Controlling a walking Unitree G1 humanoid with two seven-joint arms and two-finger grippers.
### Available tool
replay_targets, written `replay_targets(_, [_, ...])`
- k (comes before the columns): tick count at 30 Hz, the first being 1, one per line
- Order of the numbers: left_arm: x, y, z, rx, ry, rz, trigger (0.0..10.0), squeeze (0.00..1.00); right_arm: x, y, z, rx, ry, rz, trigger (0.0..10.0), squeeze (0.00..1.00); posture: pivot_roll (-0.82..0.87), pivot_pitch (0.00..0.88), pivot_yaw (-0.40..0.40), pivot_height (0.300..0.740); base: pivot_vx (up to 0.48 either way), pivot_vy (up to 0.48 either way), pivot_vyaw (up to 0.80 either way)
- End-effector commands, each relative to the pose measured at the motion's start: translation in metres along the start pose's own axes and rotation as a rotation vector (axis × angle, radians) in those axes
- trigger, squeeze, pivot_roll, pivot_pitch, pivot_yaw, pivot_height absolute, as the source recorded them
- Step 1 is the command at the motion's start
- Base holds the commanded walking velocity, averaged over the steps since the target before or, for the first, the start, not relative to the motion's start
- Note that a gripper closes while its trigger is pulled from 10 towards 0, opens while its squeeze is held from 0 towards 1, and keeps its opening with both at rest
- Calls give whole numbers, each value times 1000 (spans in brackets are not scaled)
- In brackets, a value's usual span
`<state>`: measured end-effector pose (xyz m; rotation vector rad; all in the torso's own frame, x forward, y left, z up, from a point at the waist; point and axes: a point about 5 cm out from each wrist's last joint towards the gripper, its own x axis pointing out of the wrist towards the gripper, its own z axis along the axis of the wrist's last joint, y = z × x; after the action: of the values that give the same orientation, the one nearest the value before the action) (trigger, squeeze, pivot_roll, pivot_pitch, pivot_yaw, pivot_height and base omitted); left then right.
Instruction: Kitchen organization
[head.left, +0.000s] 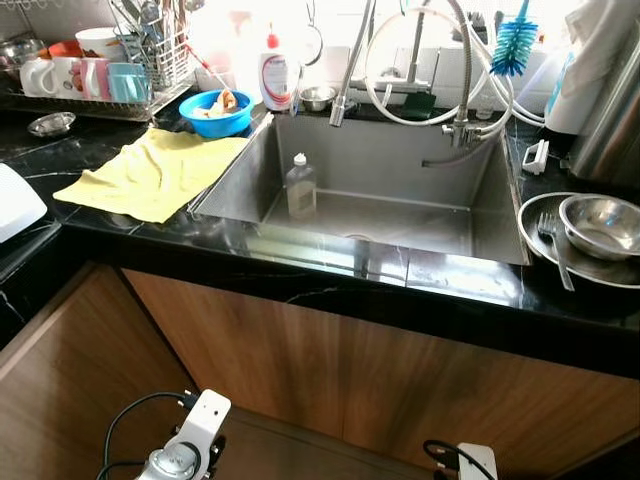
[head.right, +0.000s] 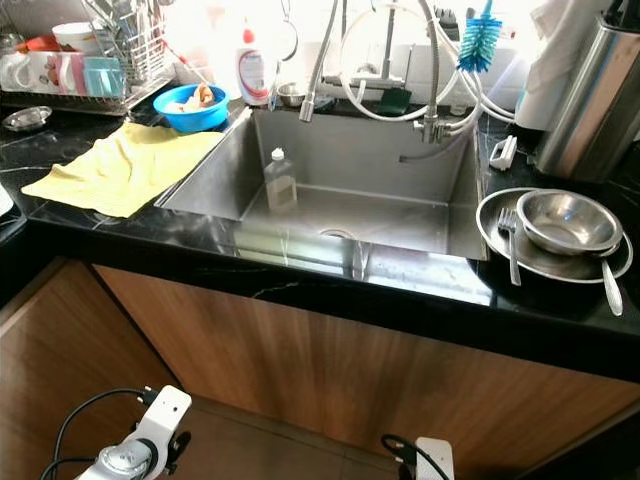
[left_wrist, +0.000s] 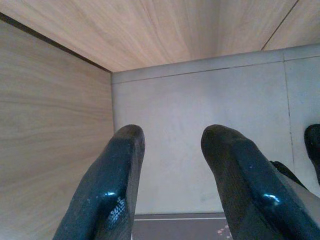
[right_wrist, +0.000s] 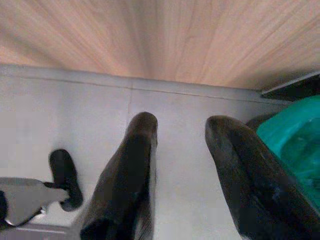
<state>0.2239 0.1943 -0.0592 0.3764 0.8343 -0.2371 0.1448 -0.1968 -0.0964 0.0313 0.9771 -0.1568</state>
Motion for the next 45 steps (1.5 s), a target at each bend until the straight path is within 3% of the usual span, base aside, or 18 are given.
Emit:
replay_targets(1, [-1, 0, -6, -29, 30, 5, 10000, 0, 0, 3, -3, 6, 24, -4, 10000, 0, -132, 0, 36, 740, 0, 0, 0])
replay_targets(9, [0, -4, -4, -3, 30, -3, 10000, 0, -1, 4, -9, 29, 52, 26, 10000, 0, -137, 0, 40, 740, 0, 243, -481])
replay_targets(12, [0, -5, -4, 11, 27, -7, 10000, 0, -4, -16, -17, 58, 73, -25, 10000, 0, -132, 0, 43, 740, 0, 0, -769])
replay_targets(16, [0, -5, -4, 13, 28, -7, 10000, 0, -6, -30, -22, 62, 88, -44, 10000, 0, -136, 0, 45, 740, 0, 0, -775])
replay_targets(19, [0, -4, -2, 8, 20, -5, 10000, 0, -8, -39, -23, 218, 85, -95, 10000, 0, -137, 0, 51, 740, 0, 0, -775])
replay_targets(20, [0, -3, -1, 8, 13, -4, 10000, 0, -5, -37, -17, 269, 68, -107, 10000, 0, -137, 0, 51, 740, 0, 0, 0])
replay_targets(26, [1, -2, 2, 1, -7, -1, 10000, 0, 0, -25, 0, 245, 18, -86, 10000, 0, -131, 0, 52, 740, 0, 0, 0])
replay_targets(45, [0, -5, 1, 3, -12, 2, 10000, 0, 0, -25, 1, 263, 0, -85, 10000, 0, -125, 0, 44, 740, 0, 0, -132])
